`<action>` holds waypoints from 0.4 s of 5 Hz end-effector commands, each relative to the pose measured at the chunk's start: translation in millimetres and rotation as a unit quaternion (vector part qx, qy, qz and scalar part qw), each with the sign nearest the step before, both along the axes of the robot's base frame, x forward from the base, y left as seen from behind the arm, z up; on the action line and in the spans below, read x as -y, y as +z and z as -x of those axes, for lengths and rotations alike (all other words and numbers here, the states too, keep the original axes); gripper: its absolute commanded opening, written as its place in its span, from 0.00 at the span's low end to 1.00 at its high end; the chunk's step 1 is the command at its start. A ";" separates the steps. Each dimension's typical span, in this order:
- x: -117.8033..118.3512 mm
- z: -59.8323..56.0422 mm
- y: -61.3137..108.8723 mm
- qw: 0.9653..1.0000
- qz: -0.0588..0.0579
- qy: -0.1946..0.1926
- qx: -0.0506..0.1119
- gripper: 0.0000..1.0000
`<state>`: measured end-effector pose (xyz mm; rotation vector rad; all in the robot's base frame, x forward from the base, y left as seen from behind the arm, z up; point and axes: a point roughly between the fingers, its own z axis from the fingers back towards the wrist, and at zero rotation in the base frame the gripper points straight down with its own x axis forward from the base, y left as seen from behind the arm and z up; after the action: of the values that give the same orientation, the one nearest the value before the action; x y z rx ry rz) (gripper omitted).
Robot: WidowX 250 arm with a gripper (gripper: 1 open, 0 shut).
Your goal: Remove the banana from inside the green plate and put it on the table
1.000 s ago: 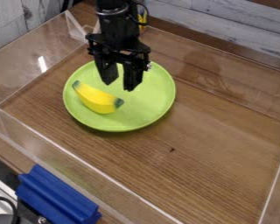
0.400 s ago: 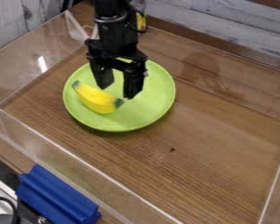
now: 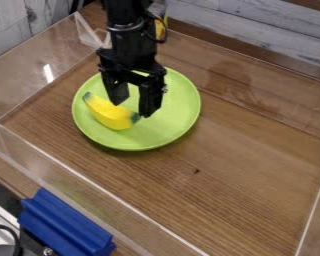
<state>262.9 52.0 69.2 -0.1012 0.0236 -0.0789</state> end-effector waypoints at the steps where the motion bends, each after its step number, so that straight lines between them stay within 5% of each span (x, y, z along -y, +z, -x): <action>1: -3.4 -3.0 7.0 1.000 -0.009 -0.004 0.021 1.00; 2: -4.4 -2.7 2.7 1.000 -0.011 -0.010 0.022 1.00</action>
<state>262.7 53.7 64.3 -0.0884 0.0089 -0.1017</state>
